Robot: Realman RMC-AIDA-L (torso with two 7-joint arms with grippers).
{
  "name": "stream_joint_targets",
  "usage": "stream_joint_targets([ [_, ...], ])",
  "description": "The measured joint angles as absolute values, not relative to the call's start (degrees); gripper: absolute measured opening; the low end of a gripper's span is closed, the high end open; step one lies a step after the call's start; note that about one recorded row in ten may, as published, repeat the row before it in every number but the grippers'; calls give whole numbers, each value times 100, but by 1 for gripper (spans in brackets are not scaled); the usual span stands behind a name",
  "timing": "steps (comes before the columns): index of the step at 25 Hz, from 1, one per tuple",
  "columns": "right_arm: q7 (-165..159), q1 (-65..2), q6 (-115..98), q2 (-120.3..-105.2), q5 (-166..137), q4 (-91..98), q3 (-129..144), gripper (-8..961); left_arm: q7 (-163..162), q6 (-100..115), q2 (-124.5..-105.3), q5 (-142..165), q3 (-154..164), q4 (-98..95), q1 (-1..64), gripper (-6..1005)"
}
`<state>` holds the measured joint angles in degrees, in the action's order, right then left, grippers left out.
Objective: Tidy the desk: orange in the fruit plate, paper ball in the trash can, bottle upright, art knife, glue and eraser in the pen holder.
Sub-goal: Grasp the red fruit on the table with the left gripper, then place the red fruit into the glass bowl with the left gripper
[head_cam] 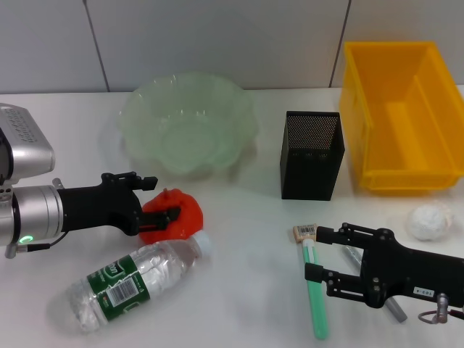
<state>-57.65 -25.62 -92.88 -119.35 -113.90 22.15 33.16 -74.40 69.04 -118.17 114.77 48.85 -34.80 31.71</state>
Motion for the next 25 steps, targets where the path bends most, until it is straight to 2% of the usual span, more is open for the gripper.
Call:
stream_joint_targets([
  [16, -5764, -2585, -9241, -11943, -11322, 2144, 3334, 695, -7433, 6939, -11810, 11436, 4935, -3480, 3184, 433],
  [22, -5761, -2589, -9237, -11945, -11318, 2115, 3342, 696, -7405, 7022, -11813, 11384, 4649, -3482, 3151, 243],
  [25, -5760, -2619, -9238, -11943, -11318, 2084, 3349, 696, -7370, 7080, -11812, 11347, 4423, -3501, 3108, 207],
])
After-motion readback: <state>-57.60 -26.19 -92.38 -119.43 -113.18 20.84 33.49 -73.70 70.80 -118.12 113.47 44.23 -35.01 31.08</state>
